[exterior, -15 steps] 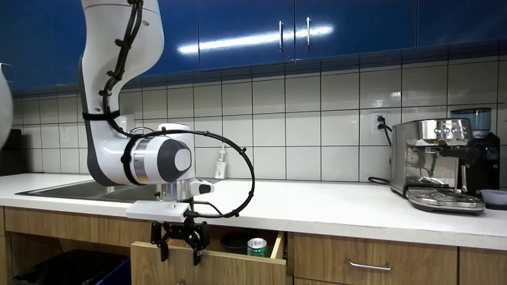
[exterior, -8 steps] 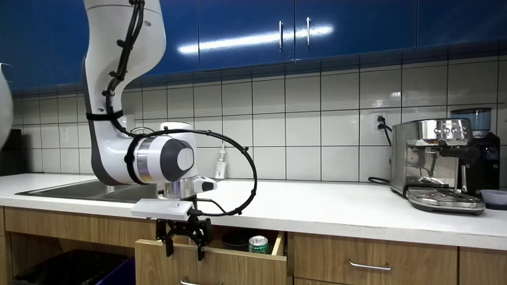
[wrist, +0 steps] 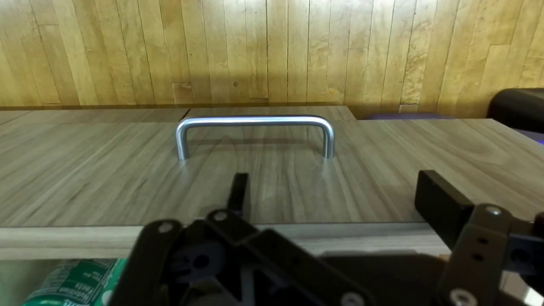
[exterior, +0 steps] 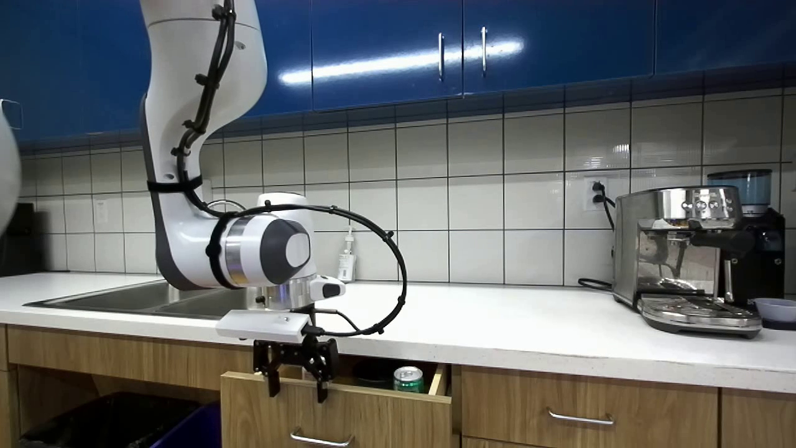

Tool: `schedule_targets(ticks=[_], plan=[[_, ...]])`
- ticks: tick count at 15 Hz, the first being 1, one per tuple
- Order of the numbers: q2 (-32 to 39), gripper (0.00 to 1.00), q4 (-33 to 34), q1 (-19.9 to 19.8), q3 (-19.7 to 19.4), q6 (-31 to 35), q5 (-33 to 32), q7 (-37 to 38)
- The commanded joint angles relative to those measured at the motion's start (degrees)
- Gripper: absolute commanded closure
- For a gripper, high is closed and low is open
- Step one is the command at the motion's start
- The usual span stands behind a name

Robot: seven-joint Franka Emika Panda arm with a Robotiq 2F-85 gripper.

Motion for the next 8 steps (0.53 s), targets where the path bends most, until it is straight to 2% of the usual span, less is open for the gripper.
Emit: schedule_targets(ticks=[1,8], plan=[[2.0,0.0,3.3,-0.3,-0.3,1.1,0.1,-0.8],[4.0,0.0,6.5,-0.8,-0.3,0.7,0.3,-1.5]])
